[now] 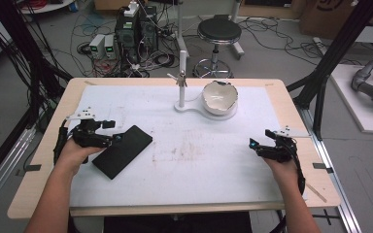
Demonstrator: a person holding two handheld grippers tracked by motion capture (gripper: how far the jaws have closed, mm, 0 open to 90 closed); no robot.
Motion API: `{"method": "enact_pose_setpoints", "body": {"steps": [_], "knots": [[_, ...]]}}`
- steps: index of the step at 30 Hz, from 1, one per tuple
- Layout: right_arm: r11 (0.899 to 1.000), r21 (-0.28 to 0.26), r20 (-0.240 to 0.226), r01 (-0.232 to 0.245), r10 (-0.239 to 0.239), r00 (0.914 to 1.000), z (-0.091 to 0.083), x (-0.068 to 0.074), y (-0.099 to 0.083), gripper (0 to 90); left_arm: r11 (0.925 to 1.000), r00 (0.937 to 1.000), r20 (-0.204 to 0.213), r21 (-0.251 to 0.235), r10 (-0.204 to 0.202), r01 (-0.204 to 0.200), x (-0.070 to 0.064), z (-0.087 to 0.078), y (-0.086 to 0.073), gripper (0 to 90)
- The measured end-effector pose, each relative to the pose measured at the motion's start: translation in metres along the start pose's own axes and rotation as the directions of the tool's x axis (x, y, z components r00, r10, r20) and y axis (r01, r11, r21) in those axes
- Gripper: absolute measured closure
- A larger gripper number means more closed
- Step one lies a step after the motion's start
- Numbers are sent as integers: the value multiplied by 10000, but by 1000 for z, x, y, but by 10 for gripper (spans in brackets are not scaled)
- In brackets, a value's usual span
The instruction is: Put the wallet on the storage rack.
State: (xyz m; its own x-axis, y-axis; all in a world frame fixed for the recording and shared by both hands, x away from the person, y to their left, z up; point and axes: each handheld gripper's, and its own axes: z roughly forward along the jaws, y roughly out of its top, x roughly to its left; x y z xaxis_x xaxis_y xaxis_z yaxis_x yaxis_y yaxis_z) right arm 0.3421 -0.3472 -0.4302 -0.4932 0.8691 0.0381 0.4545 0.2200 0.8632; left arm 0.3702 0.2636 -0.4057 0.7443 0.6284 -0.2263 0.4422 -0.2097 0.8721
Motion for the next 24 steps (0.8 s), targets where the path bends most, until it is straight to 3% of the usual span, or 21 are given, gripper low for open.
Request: {"method": "enact_pose_setpoints", "body": {"steps": [8,15,17,24], "knots": [[9998,43,-65,181,-180,9998,1,2,0,201,9983,10000,10,576,2,-2,4,-3,-5,172],[9998,44,-95,192,-192,9998,0,2,0,200,9919,9999,-122,1271,-64,79,9,-4,-11,172],[9998,23,-101,221,-221,9997,0,3,0,200,9908,9997,-34,1331,-226,228,11,-3,-14,172],[9997,68,-111,232,-231,9997,1,4,1,201,9760,9959,-146,1986,-888,899,24,0,-31,175]]}}
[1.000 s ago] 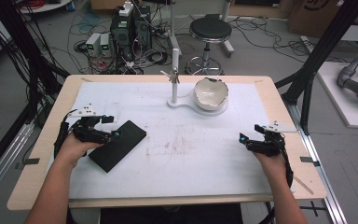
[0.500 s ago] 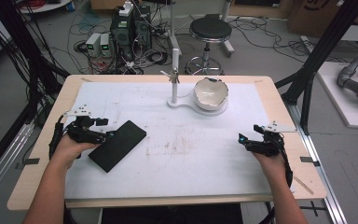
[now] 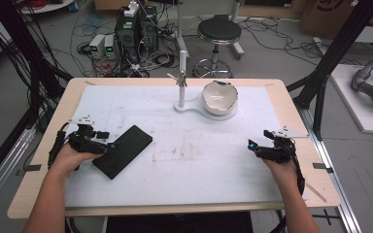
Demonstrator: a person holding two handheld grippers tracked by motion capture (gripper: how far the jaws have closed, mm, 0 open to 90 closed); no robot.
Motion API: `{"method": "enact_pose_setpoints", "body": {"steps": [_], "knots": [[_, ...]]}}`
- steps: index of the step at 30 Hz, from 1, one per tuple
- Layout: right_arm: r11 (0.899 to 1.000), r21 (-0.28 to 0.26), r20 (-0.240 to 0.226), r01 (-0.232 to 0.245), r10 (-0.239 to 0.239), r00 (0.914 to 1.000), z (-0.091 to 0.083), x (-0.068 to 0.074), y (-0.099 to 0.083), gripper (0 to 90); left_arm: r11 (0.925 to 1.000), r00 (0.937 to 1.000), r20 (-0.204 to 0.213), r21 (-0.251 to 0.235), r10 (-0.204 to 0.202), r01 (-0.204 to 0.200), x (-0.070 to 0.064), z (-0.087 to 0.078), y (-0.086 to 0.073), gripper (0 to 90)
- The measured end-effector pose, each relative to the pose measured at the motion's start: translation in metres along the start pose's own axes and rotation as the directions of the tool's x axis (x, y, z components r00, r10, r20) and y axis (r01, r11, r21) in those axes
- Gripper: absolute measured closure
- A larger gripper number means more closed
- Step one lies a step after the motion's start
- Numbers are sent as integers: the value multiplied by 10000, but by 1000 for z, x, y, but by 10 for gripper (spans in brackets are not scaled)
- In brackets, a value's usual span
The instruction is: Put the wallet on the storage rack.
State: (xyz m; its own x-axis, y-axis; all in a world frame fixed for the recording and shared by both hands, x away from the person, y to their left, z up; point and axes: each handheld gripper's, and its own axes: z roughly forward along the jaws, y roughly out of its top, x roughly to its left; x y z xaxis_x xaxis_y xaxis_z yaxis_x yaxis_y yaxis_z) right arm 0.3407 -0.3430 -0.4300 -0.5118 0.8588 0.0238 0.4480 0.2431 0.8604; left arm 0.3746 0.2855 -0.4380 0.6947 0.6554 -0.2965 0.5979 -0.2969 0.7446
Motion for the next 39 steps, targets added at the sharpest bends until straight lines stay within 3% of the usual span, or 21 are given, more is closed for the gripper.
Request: {"method": "enact_pose_setpoints", "body": {"steps": [5,9,12,14,21,27,31,32,39], "knots": [[10000,56,-53,46,-46,10000,1,1,0,201,9981,9998,180,614,-101,89,2,8,-4,185],[10000,58,-34,19,-19,10000,1,1,0,200,9980,9991,394,626,-141,117,1,8,-5,221],[10000,30,-34,29,-29,10000,1,0,0,201,9970,9968,800,776,-73,11,-2,9,-5,272],[10000,41,-44,38,-38,10000,1,0,0,201,9962,9967,797,845,136,-203,-4,10,-5,271],[10000,51,-59,39,-39,10000,1,2,0,201,9984,9986,514,536,141,-169,-3,8,-9,385],[10000,57,-72,68,-68,10000,3,5,2,200,9994,9967,782,297,-204,181,1,6,-12,491],[9999,25,-83,109,-109,9999,1,7,2,201,9979,9942,873,189,-634,620,5,4,-11,605],[10000,6,-56,98,-98,9999,1,7,2,201,9973,9931,922,150,-726,715,5,2,-11,688],[10000,11,-22,27,-27,10000,0,4,1,200,9986,9933,1039,214,-500,481,1,-2,-3,746]]}}
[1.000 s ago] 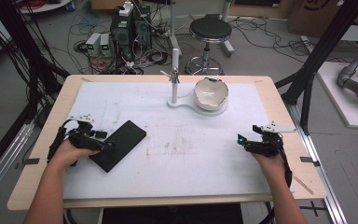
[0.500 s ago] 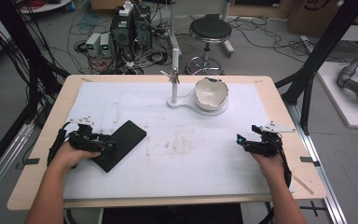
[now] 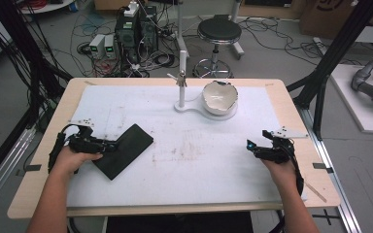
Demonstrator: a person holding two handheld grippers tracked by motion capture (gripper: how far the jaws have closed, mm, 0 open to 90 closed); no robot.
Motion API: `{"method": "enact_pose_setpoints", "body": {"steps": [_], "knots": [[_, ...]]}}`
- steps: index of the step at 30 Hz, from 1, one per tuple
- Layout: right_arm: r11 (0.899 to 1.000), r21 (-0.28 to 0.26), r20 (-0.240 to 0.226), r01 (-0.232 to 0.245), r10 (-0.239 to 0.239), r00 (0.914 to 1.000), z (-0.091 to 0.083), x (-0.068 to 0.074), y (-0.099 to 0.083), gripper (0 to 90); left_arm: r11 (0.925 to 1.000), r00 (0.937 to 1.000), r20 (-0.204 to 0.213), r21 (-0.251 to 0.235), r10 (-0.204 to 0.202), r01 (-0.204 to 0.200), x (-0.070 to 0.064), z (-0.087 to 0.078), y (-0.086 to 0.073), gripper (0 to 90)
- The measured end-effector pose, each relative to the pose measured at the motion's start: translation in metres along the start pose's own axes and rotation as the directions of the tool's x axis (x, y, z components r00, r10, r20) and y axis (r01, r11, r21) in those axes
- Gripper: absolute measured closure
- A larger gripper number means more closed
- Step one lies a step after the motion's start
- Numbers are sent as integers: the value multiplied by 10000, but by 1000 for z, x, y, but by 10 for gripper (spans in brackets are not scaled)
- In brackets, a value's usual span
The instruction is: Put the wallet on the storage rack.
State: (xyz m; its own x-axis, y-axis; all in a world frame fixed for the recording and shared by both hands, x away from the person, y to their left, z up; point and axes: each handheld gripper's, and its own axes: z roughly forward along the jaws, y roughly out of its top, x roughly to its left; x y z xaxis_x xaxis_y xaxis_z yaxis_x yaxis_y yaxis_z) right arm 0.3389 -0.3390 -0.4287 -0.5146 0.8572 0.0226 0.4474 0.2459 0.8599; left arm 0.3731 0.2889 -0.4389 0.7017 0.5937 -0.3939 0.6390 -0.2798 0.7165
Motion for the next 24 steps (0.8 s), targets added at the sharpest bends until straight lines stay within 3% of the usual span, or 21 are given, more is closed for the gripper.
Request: {"method": "enact_pose_setpoints", "body": {"steps": [4,7,16,21,24], "knots": [[10000,-69,-5,-27,27,10000,-1,-1,0,200,9991,9999,-34,-395,155,-156,-10,-6,9,789],[10000,-77,16,-2,2,10000,-2,-2,0,201,9968,9985,115,-596,532,-524,-18,-11,15,799],[9999,-110,-29,31,-31,10000,-2,-2,0,200,9772,9889,222,-1583,1471,-1418,-40,-23,32,813],[9998,-184,-112,3,-5,9999,-2,0,1,200,9654,9803,326,-1831,1949,-1858,-51,-23,40,813],[9995,-316,-280,6,-15,9996,-3,2,4,200,9570,9698,578,-1862,2368,-2225,-63,-17,47,813]]}}
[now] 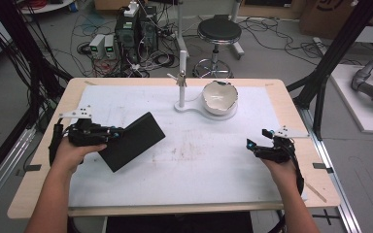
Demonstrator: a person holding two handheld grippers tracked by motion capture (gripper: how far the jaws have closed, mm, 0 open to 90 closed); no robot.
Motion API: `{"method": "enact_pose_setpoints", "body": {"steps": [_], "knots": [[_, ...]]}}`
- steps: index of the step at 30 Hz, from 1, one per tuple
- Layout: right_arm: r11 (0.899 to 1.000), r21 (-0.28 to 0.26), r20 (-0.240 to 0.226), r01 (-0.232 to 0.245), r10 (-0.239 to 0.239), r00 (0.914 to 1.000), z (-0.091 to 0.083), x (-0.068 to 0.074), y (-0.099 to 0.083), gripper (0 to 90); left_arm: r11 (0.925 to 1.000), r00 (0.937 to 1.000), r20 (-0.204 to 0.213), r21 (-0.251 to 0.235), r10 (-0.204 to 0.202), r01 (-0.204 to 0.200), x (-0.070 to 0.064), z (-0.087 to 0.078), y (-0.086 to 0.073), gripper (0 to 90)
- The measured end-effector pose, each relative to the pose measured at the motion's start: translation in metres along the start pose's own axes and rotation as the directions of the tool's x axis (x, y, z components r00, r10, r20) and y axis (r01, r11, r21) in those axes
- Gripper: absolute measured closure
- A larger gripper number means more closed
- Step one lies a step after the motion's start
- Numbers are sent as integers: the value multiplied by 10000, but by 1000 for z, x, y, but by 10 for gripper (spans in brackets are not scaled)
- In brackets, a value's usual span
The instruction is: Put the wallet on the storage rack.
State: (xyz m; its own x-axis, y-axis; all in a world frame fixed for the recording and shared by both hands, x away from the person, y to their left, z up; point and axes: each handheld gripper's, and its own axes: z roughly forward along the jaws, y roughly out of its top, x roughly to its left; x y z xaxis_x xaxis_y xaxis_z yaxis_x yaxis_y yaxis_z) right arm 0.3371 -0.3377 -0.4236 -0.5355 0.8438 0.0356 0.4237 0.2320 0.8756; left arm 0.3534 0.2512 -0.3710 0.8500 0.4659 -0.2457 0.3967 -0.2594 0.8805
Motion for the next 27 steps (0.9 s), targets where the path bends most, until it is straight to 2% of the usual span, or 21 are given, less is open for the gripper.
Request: {"method": "enact_pose_setpoints", "body": {"steps": [3,6,9,10,11,12,15,16,17,18,20,22,23,24,25,26,27], "knots": [[9988,-320,-583,365,-383,9976,-2,5,6,200,9992,9982,440,45,402,-404,-11,12,8,813],[9963,-564,-1213,652,-716,9900,-2,11,13,200,9971,9938,822,111,747,-759,-21,25,13,813],[9937,-784,-2186,806,-960,9711,-1,21,20,200,9945,9877,1192,163,1011,-1038,-32,38,18,813],[9921,-891,-2695,887,-1097,9567,1,28,25,197,9932,9848,1329,174,1121,-1154,-36,42,20,813],[9921,-891,-2695,887,-1097,9567,1,28,25,197,9917,9815,1466,184,1230,-1271,-40,47,21,813],[9913,-964,-2934,892,-1140,9492,2,32,27,196,9903,9781,1589,144,1344,-1384,-45,53,24,813],[9891,-1108,-3723,970,-1318,9187,7,45,34,188,9854,9668,1963,129,1637,-1695,-55,67,29,813],[9871,-1153,-4240,1110,-1500,8932,11,53,37,188,9830,9620,2077,99,1775,-1835,-58,72,30,812],[9871,-1153,-4240,1110,-1500,8932,11,53,37,188,9797,9578,2125,98,1935,-2001,-61,76,31,812],[9868,-1142,-4393,1152,-1542,8850,12,56,39,188,9772,9527,2255,116,2038,-2118,-65,83,33,812],[9869,-1034,-4884,1238,-1588,8581,17,66,42,188,9730,9445,2446,165,2194,-2303,-71,93,35,812],[9869,-1044,-5251,1229,-1597,8359,20,73,45,187,9691,9353,2664,168,2331,-2463,-75,100,37,812],[9860,-1081,-5334,1268,-1651,8296,22,76,47,188,9671,9288,2818,121,2406,-2542,-78,104,37,813],[9845,-1101,-5749,1367,-1753,7993,26,83,49,187,9660,9226,2994,106,2434,-2583,-80,107,37,813],[9845,-1101,-5749,1367,-1753,7993,26,83,49,187,9644,9172,3121,109,2478,-2643,-82,108,38,813],[9836,-1047,-6113,1470,-1802,7706,30,88,49,187,9630,9102,3284,62,2524,-2693,-84,110,37,813],[9836,-1047,-6113,1470,-1802,7706,30,88,49,187,9618,9055,3383,42,2561,-2736,-85,111,37,813]]}}
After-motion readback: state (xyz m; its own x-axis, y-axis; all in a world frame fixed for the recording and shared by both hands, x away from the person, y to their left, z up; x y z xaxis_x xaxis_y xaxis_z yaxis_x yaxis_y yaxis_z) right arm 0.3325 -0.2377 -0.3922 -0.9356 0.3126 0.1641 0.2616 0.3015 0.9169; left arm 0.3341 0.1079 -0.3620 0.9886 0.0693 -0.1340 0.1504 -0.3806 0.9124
